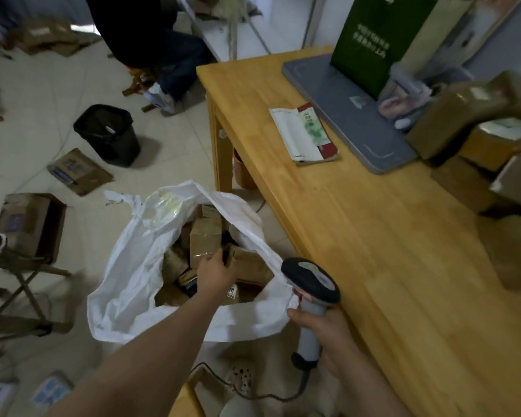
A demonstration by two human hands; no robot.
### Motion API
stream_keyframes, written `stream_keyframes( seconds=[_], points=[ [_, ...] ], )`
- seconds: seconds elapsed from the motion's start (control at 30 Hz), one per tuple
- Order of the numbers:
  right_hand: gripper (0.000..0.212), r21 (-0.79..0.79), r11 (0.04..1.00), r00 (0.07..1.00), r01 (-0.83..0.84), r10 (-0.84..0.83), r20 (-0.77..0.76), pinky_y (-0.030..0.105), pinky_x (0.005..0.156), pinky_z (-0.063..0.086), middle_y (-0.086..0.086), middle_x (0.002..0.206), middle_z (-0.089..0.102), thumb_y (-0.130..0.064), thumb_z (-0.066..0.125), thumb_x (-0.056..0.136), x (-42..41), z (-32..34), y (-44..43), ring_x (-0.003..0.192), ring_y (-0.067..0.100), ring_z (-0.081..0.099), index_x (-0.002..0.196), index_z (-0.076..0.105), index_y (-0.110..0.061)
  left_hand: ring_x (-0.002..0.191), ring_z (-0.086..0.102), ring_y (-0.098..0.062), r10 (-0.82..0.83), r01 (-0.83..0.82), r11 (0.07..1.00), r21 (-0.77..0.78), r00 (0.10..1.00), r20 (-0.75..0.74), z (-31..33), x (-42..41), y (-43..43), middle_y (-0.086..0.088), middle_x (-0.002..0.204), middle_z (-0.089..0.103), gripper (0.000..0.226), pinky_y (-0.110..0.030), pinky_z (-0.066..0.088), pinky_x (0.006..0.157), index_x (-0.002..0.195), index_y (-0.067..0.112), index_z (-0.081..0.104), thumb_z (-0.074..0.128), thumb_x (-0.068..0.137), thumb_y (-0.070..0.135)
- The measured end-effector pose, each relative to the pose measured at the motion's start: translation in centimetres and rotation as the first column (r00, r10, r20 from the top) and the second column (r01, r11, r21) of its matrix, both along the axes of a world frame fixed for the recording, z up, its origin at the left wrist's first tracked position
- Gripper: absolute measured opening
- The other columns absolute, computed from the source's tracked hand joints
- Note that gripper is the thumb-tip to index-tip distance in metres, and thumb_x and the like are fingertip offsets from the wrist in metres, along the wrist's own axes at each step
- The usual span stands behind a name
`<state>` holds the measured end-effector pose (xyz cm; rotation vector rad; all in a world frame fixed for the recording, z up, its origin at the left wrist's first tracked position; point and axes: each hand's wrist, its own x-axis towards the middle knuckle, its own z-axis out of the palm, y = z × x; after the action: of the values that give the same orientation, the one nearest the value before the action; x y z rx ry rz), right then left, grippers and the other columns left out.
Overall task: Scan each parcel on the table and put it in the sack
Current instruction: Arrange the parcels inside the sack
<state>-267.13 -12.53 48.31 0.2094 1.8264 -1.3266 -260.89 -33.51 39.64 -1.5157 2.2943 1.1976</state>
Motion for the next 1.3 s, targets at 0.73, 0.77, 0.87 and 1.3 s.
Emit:
stream_keyframes(
  seconds=[0.73,0.77,0.87,1.3],
  points=[
    [0.017,-0.295,0.829,0.869,0.476,-0.494,0.013,0.038,0.061,0.055,0.02,0.067,0.067,-0.018,0.073,0.081,-3.5,8.8,10.3,0.054,0.029,0.063,0.087,0.07,-0.002,0.135,0.029,-0.033,-0.352,0.293,0.921,-0.257,0.908,-0.228,9.5,-10.5,11.5,-0.016,0.146,0.036,0.057,-0.043,0.029,0.109,0.148,0.013,0.036,0.052,0.095,0.024],
    [0.019,-0.308,0.818,0.861,0.486,-0.509,0.007,0.038,0.061,0.055,0.02,0.067,0.066,-0.018,0.074,0.08,-3.8,8.9,11.1,0.053,0.029,0.062,0.09,0.07,-0.002,0.135,0.03,-0.034,-0.324,0.279,0.933,-0.229,0.927,-0.188,9.0,-10.4,11.9,-0.018,0.146,0.036,0.058,-0.044,0.03,0.109,0.148,0.011,0.035,0.052,0.094,0.025],
    [0.02,-0.322,0.82,0.868,0.473,-0.497,0.009,0.039,0.06,0.054,0.02,0.066,0.064,-0.016,0.074,0.079,-4.9,8.8,13.1,0.052,0.029,0.06,0.092,0.069,-0.002,0.127,0.039,-0.039,-0.259,0.236,0.95,-0.204,0.961,-0.094,7.7,-8.9,13.1,-0.025,0.139,0.042,0.055,-0.045,0.036,0.103,0.141,0.004,0.041,0.053,0.092,0.026],
    [0.01,-0.361,0.612,0.674,0.704,-0.736,0.066,0.03,0.051,0.049,0.01,0.055,0.062,-0.011,0.072,0.081,-12.2,10.8,23.2,0.046,0.021,0.058,0.086,0.065,-0.006,0.135,0.026,-0.025,-0.656,0.546,0.747,-0.38,0.697,-0.29,14.9,-22.3,28.9,-0.009,0.145,0.033,0.063,-0.034,0.03,0.107,0.145,0.015,0.035,0.061,0.089,0.026]
  ],
)
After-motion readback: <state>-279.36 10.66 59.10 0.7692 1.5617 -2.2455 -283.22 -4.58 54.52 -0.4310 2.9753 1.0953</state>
